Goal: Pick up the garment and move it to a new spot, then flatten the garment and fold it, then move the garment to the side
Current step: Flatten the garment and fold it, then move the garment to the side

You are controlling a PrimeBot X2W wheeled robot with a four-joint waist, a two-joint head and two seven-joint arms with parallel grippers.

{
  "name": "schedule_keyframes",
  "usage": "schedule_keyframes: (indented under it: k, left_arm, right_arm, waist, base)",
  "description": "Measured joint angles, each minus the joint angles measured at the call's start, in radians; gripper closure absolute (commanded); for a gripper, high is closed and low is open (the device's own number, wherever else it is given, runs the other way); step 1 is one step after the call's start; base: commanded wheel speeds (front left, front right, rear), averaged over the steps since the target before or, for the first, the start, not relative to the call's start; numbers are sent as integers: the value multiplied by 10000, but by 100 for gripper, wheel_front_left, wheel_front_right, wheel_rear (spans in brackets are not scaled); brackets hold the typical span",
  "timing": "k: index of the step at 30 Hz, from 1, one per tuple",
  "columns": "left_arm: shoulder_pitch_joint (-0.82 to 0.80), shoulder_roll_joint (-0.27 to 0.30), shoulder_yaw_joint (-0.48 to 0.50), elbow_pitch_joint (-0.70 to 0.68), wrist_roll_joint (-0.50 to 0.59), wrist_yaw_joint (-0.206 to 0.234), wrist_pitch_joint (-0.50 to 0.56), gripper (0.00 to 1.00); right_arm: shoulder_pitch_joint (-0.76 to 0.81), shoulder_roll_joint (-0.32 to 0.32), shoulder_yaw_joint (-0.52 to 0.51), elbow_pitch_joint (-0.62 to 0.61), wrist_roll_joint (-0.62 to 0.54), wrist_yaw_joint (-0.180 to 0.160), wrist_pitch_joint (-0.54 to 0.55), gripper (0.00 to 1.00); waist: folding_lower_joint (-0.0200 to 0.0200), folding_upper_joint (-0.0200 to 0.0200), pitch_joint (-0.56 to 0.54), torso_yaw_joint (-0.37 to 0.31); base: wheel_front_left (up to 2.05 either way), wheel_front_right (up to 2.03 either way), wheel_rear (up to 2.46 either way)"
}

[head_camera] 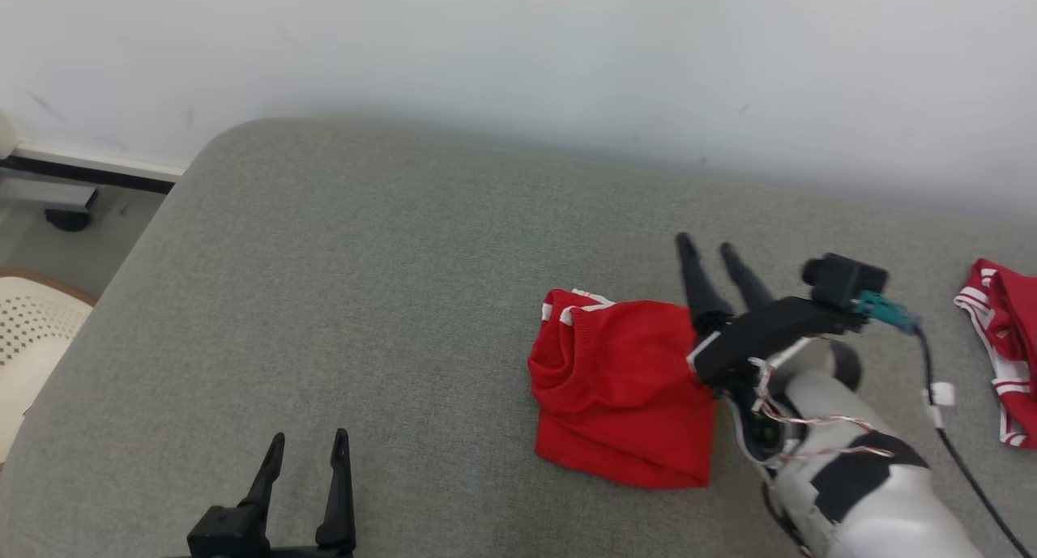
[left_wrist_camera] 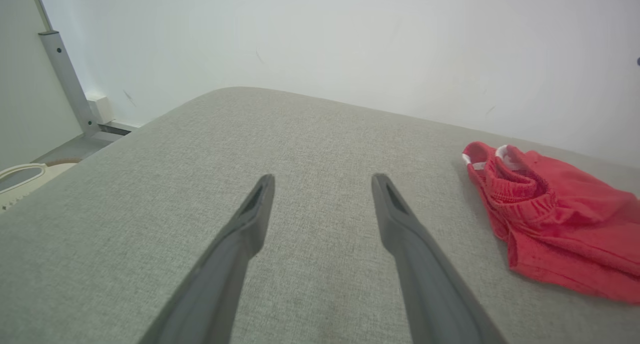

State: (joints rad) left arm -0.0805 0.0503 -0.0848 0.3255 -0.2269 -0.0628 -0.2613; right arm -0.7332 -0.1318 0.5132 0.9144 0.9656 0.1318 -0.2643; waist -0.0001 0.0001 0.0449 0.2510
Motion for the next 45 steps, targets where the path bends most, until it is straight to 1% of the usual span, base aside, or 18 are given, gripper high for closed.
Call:
schedule_keyframes:
  k: [4,6,9,11,14,19,22,23,28,32,38,45]
  left_arm:
    - [206,2,194,-132,81,8,0,0]
    - [240,4,280,-203,163,8,2,0]
    - [324,0,453,-326,282,2,0,0]
    - [411,4,585,-378,355,2,2,0]
    - [422,2,681,-468,431,-25,0,0]
    - [612,2,780,-600,596,-100,2,0]
    - [697,4,907,-711,681,-151,0,0]
    - [697,4,907,-711,681,-151,0,0]
    - [863,2,999,-761,790,-186,0,0]
    - [1000,4,1047,-798,838,-222,0,0]
    - [1007,4,1020,-815,892,-169,0,0]
    - [1066,2,1037,-825,1131,-151,0,0]
  right_arm:
    - [952,-466,-1453,-1298,-1774,-2,2,0]
    - [1514,-520,-2433,-2080,-2514,-2,0,0]
    - [2529,-495,-3465,-3196,-3764,-2,0,0]
    - [3138,-366,-3935,-3904,-4435,-2,0,0]
    - [3940,-222,-4378,-4865,-5563,-2,0,0]
    - [5130,228,-5089,-6355,-6769,-2,0,0]
    - [5805,460,-5283,-6932,-7049,-2,2,0]
    - [5805,460,-5283,-6932,-7049,-2,2,0]
    - [6771,675,-5250,-7323,-7212,-2,0,0]
    - [7403,761,-5294,-7361,-7237,-2,2,0]
    - [7943,809,-4993,-7242,-7346,-2,0,0]
    - [8054,813,-4893,-7254,-7384,-2,0,0]
  waist:
    - [0,0,-70,-213]
    - [0,0,-105,-310]
    - [0,0,-150,-460]
    - [0,0,-178,-568]
    - [1,0,-219,-739]
    - [0,0,-273,-1012]
    - [0,-1,-318,-1157]
    - [0,-1,-318,-1157]
    - [0,0,-460,-1342]
    - [0,0,-570,-1399]
    - [0,-1,-681,-1472]
    - [1,-1,-726,-1689]
  base:
    - [0,0,0]
    - [0,0,0]
    - [0,0,0]
    - [0,0,0]
    - [0,0,0]
    - [0,0,0]
    - [0,0,0]
    - [0,0,0]
    - [0,0,0]
    - [0,0,0]
    - [0,0,0]
    - [0,0,0]
